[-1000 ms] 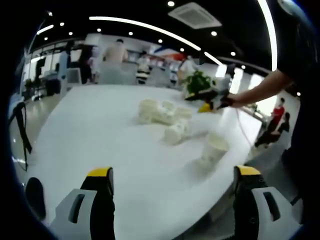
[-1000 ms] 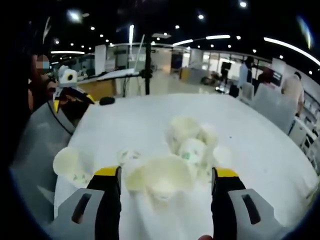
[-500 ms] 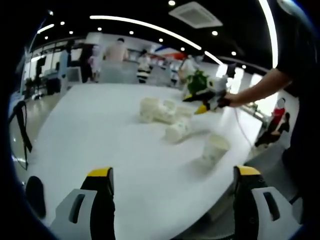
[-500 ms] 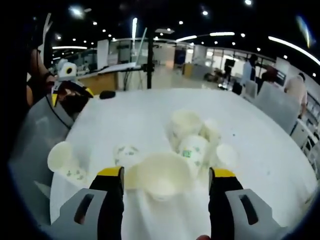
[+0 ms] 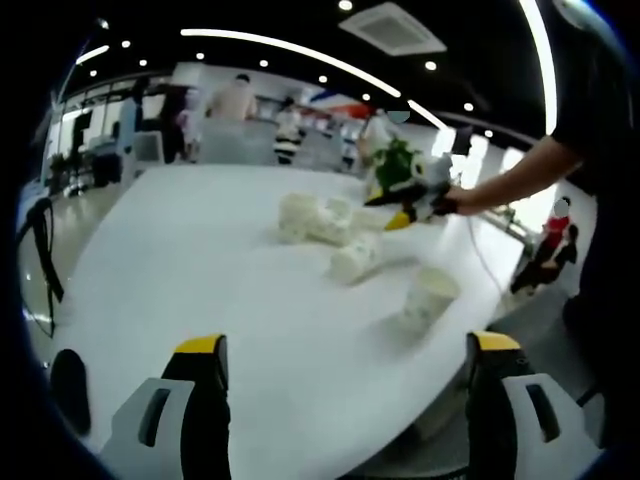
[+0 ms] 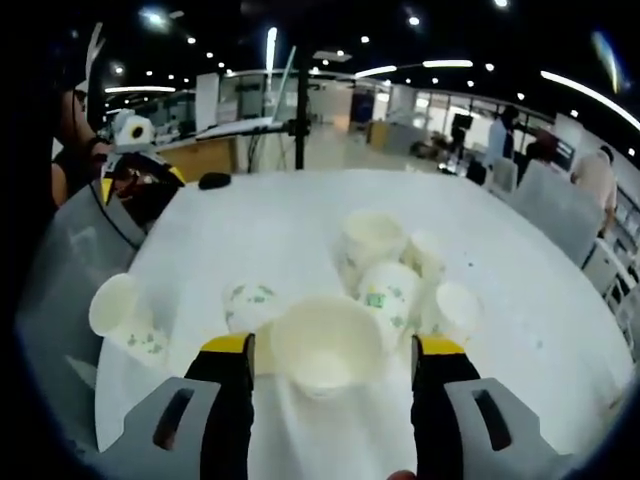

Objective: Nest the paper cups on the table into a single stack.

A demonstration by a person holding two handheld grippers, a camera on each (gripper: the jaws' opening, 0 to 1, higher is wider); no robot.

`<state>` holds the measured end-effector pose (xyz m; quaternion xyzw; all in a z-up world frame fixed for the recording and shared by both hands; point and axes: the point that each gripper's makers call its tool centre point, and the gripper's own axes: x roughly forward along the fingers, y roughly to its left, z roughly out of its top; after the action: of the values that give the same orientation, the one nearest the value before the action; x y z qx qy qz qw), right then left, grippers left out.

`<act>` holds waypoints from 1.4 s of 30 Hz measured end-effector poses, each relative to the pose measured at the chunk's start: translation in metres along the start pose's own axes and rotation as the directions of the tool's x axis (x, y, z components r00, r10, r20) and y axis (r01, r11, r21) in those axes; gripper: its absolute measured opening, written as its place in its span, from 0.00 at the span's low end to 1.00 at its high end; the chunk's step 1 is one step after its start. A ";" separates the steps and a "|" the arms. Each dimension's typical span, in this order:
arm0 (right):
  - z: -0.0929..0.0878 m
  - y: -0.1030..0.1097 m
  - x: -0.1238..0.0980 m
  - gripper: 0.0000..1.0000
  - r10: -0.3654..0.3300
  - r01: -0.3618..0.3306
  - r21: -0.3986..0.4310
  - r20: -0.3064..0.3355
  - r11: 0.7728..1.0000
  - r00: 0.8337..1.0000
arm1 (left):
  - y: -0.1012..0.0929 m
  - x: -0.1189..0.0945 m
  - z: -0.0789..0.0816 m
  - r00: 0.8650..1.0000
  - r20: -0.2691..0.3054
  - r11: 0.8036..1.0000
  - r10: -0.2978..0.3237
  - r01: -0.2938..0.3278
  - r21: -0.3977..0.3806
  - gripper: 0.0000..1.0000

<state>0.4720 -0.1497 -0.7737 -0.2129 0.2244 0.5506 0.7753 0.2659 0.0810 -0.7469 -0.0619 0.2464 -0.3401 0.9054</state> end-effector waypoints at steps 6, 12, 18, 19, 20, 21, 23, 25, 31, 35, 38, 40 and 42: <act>0.001 0.001 0.003 0.58 0.005 -0.005 0.001 0.001 1.000 1.000 | -0.002 0.002 0.003 1.000 0.017 1.000 -0.005 0.005 0.007 0.97; -0.001 0.000 0.006 0.55 0.010 -0.010 0.004 -0.006 1.000 1.000 | -0.004 0.001 0.001 1.000 0.016 1.000 -0.007 0.007 -0.004 0.97; -0.004 -0.002 0.008 0.53 0.009 -0.009 0.015 -0.017 1.000 1.000 | -0.004 0.000 0.000 1.000 0.014 1.000 -0.003 0.003 -0.009 0.97; -0.003 -0.001 0.008 0.52 0.010 -0.010 0.016 -0.015 1.000 1.000 | -0.004 0.001 0.000 1.000 0.014 1.000 -0.004 0.004 -0.009 0.97; -0.003 -0.001 0.008 0.52 0.014 -0.014 0.020 -0.016 1.000 1.000 | -0.004 0.001 0.000 1.000 0.013 1.000 -0.004 0.005 -0.012 0.97; -0.003 0.000 0.009 0.52 0.019 -0.019 0.020 -0.017 1.000 1.000 | -0.004 0.001 0.000 1.000 0.011 1.000 -0.004 0.004 -0.014 0.97; -0.003 0.002 0.010 0.50 0.027 -0.026 0.007 -0.018 1.000 0.999 | -0.004 0.001 0.001 1.000 0.011 1.000 -0.002 0.002 -0.011 0.96; -0.002 0.003 0.011 0.48 0.035 -0.035 0.003 -0.016 0.999 0.999 | -0.005 0.001 0.002 1.000 0.014 1.000 -0.002 0.002 -0.011 0.96; -0.002 0.005 0.012 0.46 0.040 -0.041 -0.020 -0.023 0.999 0.999 | -0.006 0.001 0.003 1.000 0.012 1.000 -0.002 0.002 -0.009 0.96; -0.003 0.005 0.011 0.45 0.042 -0.043 -0.024 -0.024 0.999 0.999 | -0.007 0.002 0.002 1.000 0.011 1.000 -0.005 0.005 -0.009 0.96; -0.002 0.005 0.009 0.45 0.040 -0.041 -0.020 -0.021 0.999 0.999 | -0.007 0.002 0.002 1.000 0.012 1.000 -0.004 0.004 -0.012 0.96; -0.001 0.005 0.008 0.45 0.038 -0.038 -0.021 -0.018 0.999 0.999 | -0.006 0.002 0.001 1.000 0.012 1.000 -0.003 0.003 -0.011 0.96; -0.001 0.004 0.006 0.45 0.035 -0.035 -0.014 -0.015 0.999 0.999 | -0.002 0.001 -0.001 1.000 0.015 1.000 -0.003 0.004 -0.011 0.96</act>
<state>0.4704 -0.1443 -0.7786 -0.2185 0.2300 0.5642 0.7623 0.2649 0.0790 -0.7471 -0.0700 0.2413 -0.3399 0.9063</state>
